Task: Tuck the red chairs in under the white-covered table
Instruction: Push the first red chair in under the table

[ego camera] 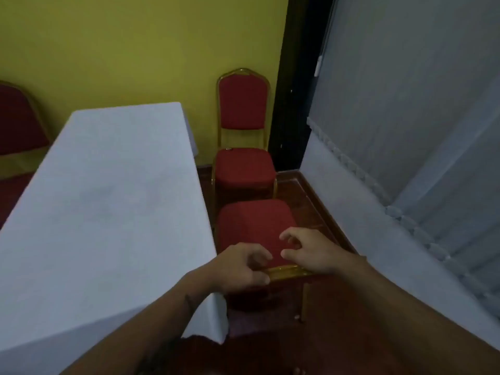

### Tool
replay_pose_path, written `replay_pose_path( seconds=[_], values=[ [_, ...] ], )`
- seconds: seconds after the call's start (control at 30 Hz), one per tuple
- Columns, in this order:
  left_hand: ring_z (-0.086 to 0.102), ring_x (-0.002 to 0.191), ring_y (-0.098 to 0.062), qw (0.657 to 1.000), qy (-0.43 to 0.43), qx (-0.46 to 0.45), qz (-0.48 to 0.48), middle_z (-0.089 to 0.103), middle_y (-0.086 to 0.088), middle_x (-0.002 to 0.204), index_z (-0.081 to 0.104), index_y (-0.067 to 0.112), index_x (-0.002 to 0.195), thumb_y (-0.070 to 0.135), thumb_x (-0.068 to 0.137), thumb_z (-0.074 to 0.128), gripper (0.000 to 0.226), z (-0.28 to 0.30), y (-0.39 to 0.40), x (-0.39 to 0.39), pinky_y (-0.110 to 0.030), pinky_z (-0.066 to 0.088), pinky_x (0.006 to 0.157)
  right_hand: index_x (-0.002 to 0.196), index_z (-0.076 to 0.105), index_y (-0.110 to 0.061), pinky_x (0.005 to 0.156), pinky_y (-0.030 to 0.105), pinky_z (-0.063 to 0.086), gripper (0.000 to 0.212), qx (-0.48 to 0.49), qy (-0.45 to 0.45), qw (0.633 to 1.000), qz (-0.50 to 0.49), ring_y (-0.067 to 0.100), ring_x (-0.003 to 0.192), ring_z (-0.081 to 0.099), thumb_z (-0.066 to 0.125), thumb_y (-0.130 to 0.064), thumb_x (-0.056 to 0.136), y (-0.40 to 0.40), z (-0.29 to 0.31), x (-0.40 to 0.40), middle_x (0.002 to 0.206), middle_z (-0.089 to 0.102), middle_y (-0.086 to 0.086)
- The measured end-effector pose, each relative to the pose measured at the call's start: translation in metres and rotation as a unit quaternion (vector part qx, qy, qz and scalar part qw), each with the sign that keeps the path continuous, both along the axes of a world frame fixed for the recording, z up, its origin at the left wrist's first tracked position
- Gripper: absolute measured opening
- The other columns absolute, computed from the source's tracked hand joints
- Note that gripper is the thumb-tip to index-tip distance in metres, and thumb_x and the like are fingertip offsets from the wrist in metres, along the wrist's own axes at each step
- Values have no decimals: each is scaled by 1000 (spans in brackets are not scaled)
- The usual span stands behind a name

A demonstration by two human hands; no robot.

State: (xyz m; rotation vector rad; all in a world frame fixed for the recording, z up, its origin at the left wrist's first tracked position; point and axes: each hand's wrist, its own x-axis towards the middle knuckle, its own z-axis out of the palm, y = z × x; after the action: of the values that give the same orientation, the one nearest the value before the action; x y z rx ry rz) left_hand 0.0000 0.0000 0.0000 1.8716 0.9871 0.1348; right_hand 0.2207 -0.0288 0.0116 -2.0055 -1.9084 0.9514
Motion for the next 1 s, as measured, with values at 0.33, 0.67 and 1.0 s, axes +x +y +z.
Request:
replay_pose_path(
  seconds=[0.33,0.67,1.0],
  values=[
    [54,115,-21,975,151,93,-137,54,0,127,48,24,141,34,76,76,71,-25,10,27,-40,49,99,60,39,-29,69,34,29,42,224,-102,969,-15,6,54,42,40,-41,100,-35,-34,21,57,43,-10],
    [66,90,-23,947,266,72,-163,66,-4,102,66,19,114,19,71,64,43,-12,32,59,-33,54,71,50,39,-26,57,29,19,43,313,-130,940,-48,13,45,38,36,-32,92,-14,-43,33,50,41,-7],
    [68,90,-22,933,333,86,-105,67,-1,97,69,21,114,20,63,65,51,2,47,80,-35,61,75,55,41,-29,52,31,33,40,323,-101,941,12,13,50,45,33,-36,94,13,-35,58,56,44,-11]
  ],
)
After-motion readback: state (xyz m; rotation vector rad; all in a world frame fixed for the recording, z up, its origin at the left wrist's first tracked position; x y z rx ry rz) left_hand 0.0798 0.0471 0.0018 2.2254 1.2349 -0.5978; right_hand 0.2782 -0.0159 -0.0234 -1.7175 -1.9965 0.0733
